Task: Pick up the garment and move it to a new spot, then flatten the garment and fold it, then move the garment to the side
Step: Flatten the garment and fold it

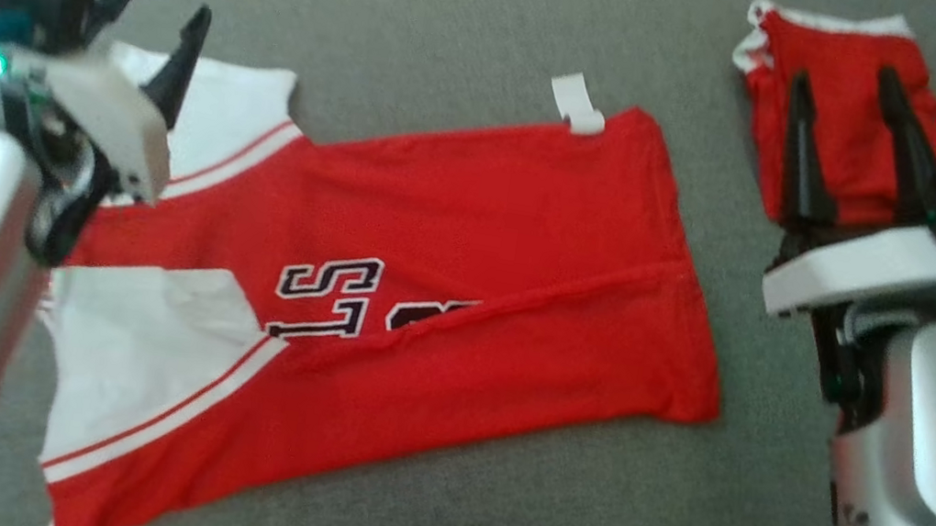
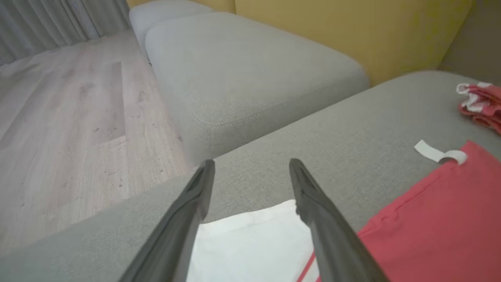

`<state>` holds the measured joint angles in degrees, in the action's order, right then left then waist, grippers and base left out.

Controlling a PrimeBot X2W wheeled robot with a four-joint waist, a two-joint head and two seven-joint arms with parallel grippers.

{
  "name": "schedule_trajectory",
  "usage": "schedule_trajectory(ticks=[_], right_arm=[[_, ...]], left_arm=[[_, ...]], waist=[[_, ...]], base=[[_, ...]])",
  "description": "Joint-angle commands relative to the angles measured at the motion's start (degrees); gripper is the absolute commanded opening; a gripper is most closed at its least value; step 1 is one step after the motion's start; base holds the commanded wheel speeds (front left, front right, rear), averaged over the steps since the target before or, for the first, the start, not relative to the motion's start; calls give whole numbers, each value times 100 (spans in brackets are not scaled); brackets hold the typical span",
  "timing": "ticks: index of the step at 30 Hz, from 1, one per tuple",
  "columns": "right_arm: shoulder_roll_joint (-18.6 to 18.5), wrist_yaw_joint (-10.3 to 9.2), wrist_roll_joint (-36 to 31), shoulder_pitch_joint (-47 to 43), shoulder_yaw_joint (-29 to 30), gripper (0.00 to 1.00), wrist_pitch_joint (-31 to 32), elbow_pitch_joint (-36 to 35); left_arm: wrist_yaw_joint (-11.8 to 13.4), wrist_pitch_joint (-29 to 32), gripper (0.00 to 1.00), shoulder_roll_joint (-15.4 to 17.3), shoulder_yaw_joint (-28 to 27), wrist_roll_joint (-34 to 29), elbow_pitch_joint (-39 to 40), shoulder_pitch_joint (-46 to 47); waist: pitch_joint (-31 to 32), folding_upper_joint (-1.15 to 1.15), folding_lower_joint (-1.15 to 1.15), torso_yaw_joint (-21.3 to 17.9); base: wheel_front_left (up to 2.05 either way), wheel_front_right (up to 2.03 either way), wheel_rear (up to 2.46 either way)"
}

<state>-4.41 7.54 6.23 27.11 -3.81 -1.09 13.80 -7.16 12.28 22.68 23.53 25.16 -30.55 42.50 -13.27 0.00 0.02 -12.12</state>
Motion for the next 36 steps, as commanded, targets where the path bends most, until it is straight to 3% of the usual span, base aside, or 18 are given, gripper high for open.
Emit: schedule_trajectory(ticks=[1,7,11,28,34,35,36], right_arm=[[-16,-5,55,307,-203,100,-74,-150],[32,-5,124,723,-519,100,-242,-41],[65,-5,169,843,-634,100,-327,-20],[36,-5,114,910,-597,100,-362,175],[12,-5,118,943,-619,100,-330,191],[3,-5,116,940,-619,100,-324,187],[-8,-5,113,937,-616,100,-320,183]], left_arm=[[-29,220,100,386,39,199,49,467],[-31,771,100,1038,763,466,-721,1276],[-32,960,100,1226,967,342,-1388,1649],[-32,1698,100,1121,1687,987,-2326,1969],[-33,1787,100,1042,1606,1531,-2367,1997],[-33,1816,91,1007,1600,1600,-2386,2000],[-33,1851,41,975,1612,1656,-2395,2000]], waist=[[-458,0,-2,-256],[-945,0,-2,-479],[-1127,0,-2,-546],[-1033,0,-2,-495],[-1060,0,-2,-478],[-1074,0,-2,-471],[-1084,0,-2,-463]], base=[[0,0,0],[0,0,0],[0,0,0],[0,0,0],[0,0,0],[0,0,0],[0,0,0]])
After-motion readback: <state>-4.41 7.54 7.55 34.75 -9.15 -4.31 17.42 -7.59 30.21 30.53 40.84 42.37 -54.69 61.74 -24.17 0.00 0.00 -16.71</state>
